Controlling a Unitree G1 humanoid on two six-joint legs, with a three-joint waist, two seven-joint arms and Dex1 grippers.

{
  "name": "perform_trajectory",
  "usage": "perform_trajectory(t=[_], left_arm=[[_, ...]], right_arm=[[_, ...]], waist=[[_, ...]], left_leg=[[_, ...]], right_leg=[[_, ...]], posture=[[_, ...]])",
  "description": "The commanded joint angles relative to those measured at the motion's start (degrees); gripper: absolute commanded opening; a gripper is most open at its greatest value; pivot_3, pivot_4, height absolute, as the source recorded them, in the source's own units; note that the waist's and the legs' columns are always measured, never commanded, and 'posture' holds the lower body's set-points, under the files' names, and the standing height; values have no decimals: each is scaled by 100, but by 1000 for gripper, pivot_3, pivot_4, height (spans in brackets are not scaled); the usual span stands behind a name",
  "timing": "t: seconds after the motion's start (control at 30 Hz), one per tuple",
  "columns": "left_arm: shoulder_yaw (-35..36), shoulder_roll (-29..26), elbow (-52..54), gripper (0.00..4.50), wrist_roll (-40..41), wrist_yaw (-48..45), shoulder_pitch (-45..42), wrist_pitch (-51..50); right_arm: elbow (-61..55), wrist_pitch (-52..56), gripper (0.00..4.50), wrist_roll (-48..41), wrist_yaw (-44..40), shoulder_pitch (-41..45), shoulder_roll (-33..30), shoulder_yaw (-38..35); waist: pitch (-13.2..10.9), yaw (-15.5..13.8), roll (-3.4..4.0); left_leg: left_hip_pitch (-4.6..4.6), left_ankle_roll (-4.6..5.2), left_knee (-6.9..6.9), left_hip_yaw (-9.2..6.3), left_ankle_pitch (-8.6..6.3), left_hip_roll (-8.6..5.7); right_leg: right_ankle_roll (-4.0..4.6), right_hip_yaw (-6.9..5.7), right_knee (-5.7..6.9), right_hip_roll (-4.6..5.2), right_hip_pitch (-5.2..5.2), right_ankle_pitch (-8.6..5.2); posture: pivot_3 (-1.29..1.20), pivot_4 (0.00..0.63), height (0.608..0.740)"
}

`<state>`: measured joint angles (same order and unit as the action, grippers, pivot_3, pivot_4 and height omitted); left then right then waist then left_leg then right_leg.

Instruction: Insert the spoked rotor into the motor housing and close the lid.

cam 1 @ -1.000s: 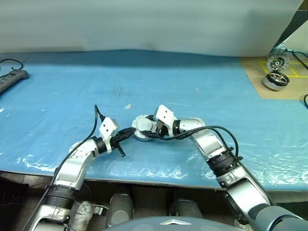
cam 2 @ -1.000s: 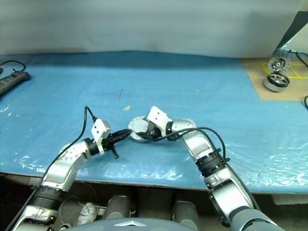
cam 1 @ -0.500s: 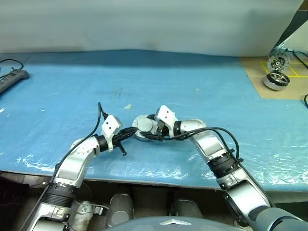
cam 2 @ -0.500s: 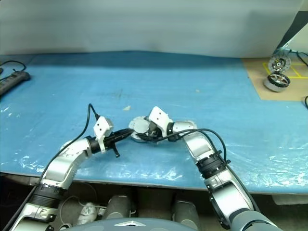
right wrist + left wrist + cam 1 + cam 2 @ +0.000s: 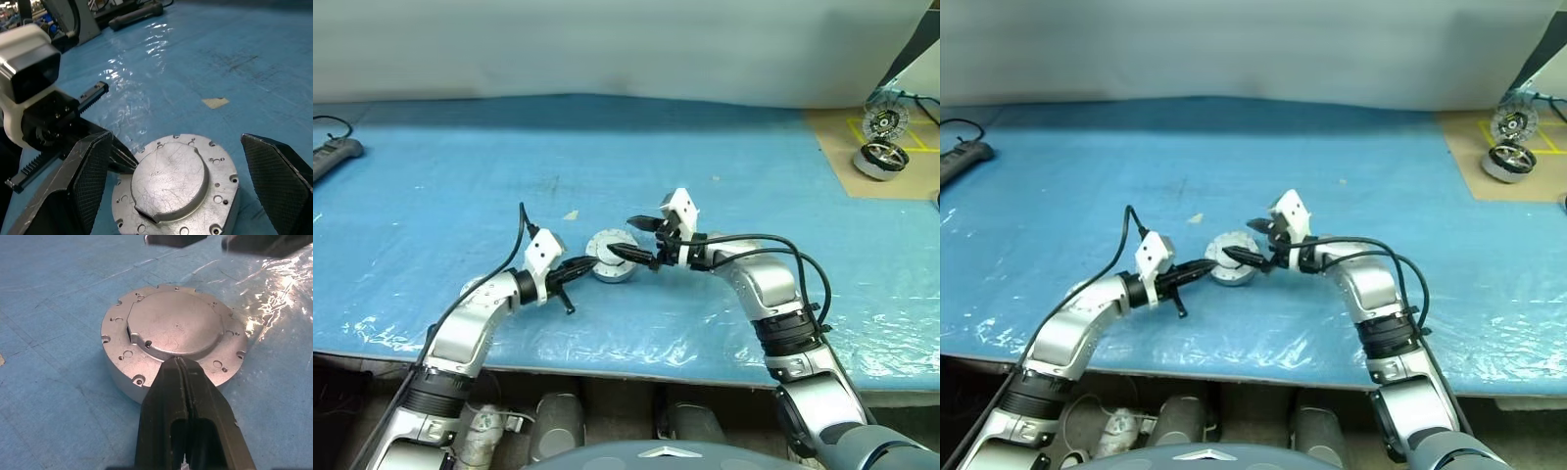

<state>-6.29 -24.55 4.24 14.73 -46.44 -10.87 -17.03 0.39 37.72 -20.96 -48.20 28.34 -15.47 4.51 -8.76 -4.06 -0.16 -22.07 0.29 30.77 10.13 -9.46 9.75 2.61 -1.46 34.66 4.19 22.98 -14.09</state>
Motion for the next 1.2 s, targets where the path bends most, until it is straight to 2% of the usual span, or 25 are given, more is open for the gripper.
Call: perform_trajectory(t=[0.03,0.27,0.37,0.47,0.7,0.97,1.07,1.2], left_arm=[[-65,-35,94,0,-30,35,82,-105],[-76,-17,43,0,-49,56,98,-34],[37,17,-714,0,-9,-114,-460,119],[84,-21,-1086,0,33,-309,-659,265],[101,-38,-1592,0,-44,-550,-759,636],[83,-12,-1904,0,-105,-602,-869,874],[82,-14,-1922,0,-112,-585,-865,895],[83,-38,-1932,0,-115,-607,-847,904]], right_arm=[[-136,500,4438,-443,210,-255,-219,-616],[-180,1844,4438,-1238,370,-1040,-312,-1069],[-395,2117,4438,-1451,490,-1158,-138,-950],[-196,2323,4438,-1628,728,-1055,178,-1056],[717,2234,4438,-1475,1087,-698,579,-946],[1180,1793,4438,-1364,1287,-310,843,-920],[1117,1676,3832,-1351,1289,-386,877,-855],[967,1706,2453,-1490,1233,-492,915,-879]], waist=[[-2,-4,-3],[-6,18,-5],[-7,4,-6],[-7,4,-6],[-6,12,-7],[-6,10,-7],[-6,8,-8],[-6,14,-7]], left_leg=[[-1,0,0,0,0,-1],[8,0,1,0,0,1],[23,1,2,0,0,2],[31,0,2,-1,0,2],[30,-17,1,0,10,3],[49,-16,2,0,8,3],[45,-18,1,0,10,2],[37,-19,-2,0,10,2]], right_leg=[[0,0,-1,0,0,0],[0,-1,2,0,-4,-1],[0,-2,4,0,-15,-1],[-1,-2,8,1,-21,0],[2,-4,4,1,-21,0],[2,-2,7,2,-38,0],[1,-2,4,2,-38,0],[2,-3,4,2,-30,0]], posture=[[0,150,740],[0,150,740],[0,150,740],[0,150,740],[0,150,740],[0,150,740],[0,150,740],[0,150,740]])
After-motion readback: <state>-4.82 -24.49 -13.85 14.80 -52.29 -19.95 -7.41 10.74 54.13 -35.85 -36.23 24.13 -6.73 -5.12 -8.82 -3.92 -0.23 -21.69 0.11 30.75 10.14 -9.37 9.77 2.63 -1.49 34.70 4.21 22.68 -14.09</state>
